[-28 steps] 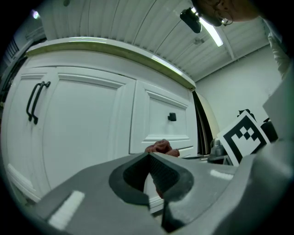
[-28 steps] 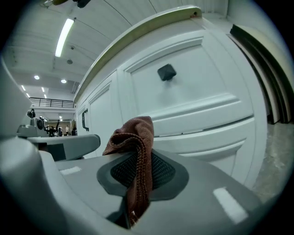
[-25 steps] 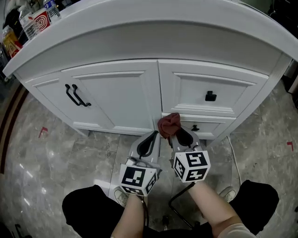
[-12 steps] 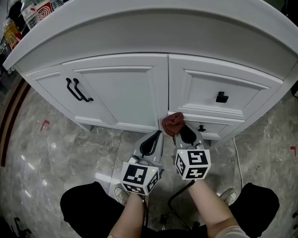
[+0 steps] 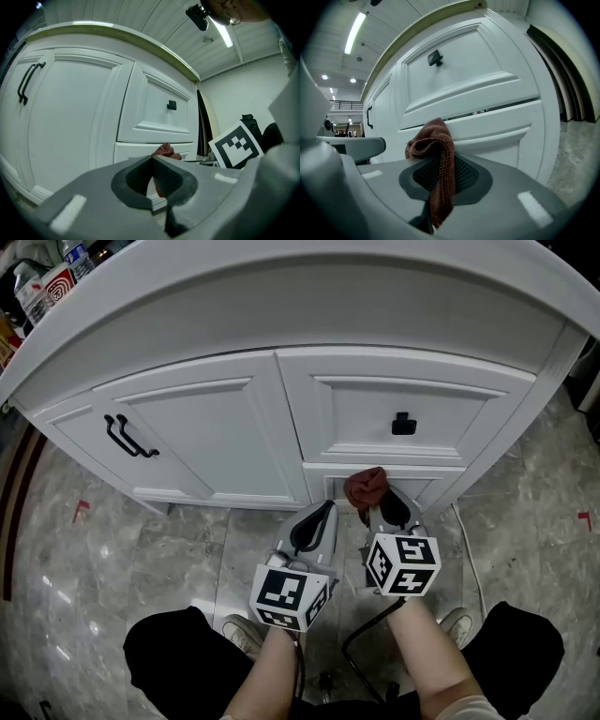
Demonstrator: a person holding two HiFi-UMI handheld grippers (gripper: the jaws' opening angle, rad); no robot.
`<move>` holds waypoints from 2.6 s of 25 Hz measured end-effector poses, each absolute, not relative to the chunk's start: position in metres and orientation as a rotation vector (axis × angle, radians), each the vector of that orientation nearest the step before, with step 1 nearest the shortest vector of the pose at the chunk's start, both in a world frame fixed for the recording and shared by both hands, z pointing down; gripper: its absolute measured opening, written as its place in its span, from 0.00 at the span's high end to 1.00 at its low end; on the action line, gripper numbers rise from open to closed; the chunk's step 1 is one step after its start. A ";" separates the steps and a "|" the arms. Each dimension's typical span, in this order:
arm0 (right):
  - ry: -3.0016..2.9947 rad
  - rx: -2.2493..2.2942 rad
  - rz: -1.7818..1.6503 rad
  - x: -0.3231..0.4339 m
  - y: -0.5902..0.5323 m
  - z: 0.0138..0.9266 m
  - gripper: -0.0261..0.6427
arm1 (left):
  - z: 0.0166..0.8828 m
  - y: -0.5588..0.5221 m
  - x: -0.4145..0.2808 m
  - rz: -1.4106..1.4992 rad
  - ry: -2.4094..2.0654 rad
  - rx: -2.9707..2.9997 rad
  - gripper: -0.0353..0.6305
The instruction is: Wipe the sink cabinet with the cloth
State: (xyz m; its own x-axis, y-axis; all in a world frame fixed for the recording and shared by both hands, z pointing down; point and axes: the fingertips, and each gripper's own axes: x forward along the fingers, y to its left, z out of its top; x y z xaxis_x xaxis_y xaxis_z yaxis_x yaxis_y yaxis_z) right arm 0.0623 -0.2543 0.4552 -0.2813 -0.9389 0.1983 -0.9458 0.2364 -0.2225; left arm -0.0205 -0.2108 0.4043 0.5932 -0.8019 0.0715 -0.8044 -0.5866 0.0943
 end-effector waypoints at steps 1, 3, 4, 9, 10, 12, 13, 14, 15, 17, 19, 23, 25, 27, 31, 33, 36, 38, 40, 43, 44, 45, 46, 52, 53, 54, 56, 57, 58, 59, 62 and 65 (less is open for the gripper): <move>-2.450 1.882 0.486 0.069 -0.254 0.455 0.83 | 0.404 -0.211 -0.016 0.032 -1.358 2.703 0.95; -2.452 1.897 0.516 0.080 -0.252 0.455 0.83 | 0.403 -0.212 -0.007 0.037 -1.344 2.714 0.95; -2.450 1.905 0.524 0.084 -0.252 0.455 0.83 | 0.403 -0.212 -0.002 0.044 -1.339 2.722 0.95; -2.398 1.983 0.545 0.114 -0.248 0.453 0.83 | 0.396 -0.213 0.021 0.049 -1.309 2.762 0.95; -2.386 2.000 0.550 0.120 -0.247 0.452 0.83 | 0.396 -0.213 0.025 0.047 -1.300 2.766 0.95; -2.361 2.031 0.557 0.134 -0.245 0.452 0.83 | 0.396 -0.212 0.034 0.051 -1.279 2.772 0.95; -2.347 2.048 0.558 0.141 -0.244 0.451 0.84 | 0.397 -0.212 0.037 0.054 -1.270 2.774 0.95; -2.332 2.066 0.560 0.149 -0.243 0.451 0.84 | 0.398 -0.211 0.041 0.056 -1.262 2.776 0.95; -2.317 2.088 0.564 0.157 -0.242 0.450 0.84 | 0.398 -0.211 0.044 0.057 -1.255 2.778 0.95; -2.288 2.132 0.574 0.174 -0.239 0.450 0.84 | 0.400 -0.210 0.050 0.057 -1.243 2.779 0.95; -2.271 2.168 0.567 0.189 -0.237 0.447 0.83 | 0.402 -0.208 0.055 0.049 -1.227 2.776 0.95; -2.196 2.279 0.535 0.221 -0.227 0.438 0.84 | 0.402 -0.203 0.064 0.030 -1.194 2.776 0.95; -2.163 2.328 0.550 0.238 -0.223 0.435 0.84 | 0.402 -0.202 0.065 0.033 -1.193 2.782 0.95; -2.160 2.346 0.552 0.241 -0.220 0.433 0.84 | 0.403 -0.201 0.064 0.035 -1.192 2.781 0.95; -2.241 2.260 0.537 0.202 -0.216 0.434 0.83 | 0.408 -0.201 0.048 0.041 -1.222 2.756 0.95; -2.297 2.183 0.525 0.169 -0.217 0.438 0.83 | 0.411 -0.203 0.030 0.044 -1.262 2.730 0.95; -2.377 2.043 0.519 0.114 -0.219 0.451 0.83 | 0.417 -0.206 -0.003 0.053 -1.331 2.686 0.95; -2.432 1.931 0.521 0.076 -0.222 0.461 0.83 | 0.420 -0.207 -0.027 0.055 -1.383 2.655 0.95; -2.493 1.806 0.544 0.036 -0.226 0.471 0.83 | 0.421 -0.208 -0.050 0.063 -1.429 2.628 0.95; -2.558 1.674 0.593 -0.011 -0.233 0.486 0.83 | 0.424 -0.209 -0.079 0.071 -1.485 2.587 0.95; -2.565 1.660 0.616 -0.020 -0.236 0.490 0.83 | 0.425 -0.210 -0.086 0.072 -1.498 2.578 0.95; -2.569 1.656 0.643 -0.028 -0.239 0.493 0.83 | 0.426 -0.210 -0.093 0.076 -1.510 2.574 0.95; -2.570 1.657 0.670 -0.034 -0.243 0.496 0.83 | 0.427 -0.211 -0.098 0.082 -1.518 2.572 0.95; -2.525 1.722 0.707 -0.036 -0.260 0.507 0.83 | 0.434 -0.216 -0.113 0.092 -1.531 2.569 0.95; -2.508 1.752 0.711 -0.029 -0.261 0.508 0.83 | 0.435 -0.217 -0.112 0.090 -1.528 2.569 0.95; -2.490 1.787 0.725 -0.022 -0.262 0.509 0.83 | 0.436 -0.218 -0.111 0.089 -1.523 2.571 0.95; -2.443 1.868 0.775 -0.006 -0.261 0.514 0.83 | 0.438 -0.219 -0.105 0.089 -1.505 2.577 0.95; -2.415 1.905 0.795 0.003 -0.260 0.517 0.83 | 0.440 -0.218 -0.101 0.092 -1.493 2.582 0.95; -2.389 1.934 0.807 0.011 -0.260 0.521 0.83 | 0.442 -0.217 -0.097 0.096 -1.479 2.588 0.95; -2.369 1.955 0.816 0.019 -0.261 0.523 0.83 | 0.443 -0.217 -0.092 0.100 -1.464 2.595 0.95; -2.337 1.997 0.853 0.036 -0.261 0.526 0.83 | 0.446 -0.216 -0.080 0.109 -1.432 2.615 0.95; -2.330 2.011 0.879 0.044 -0.258 0.525 0.83 | 0.445 -0.217 -0.072 0.107 -1.418 2.622 0.95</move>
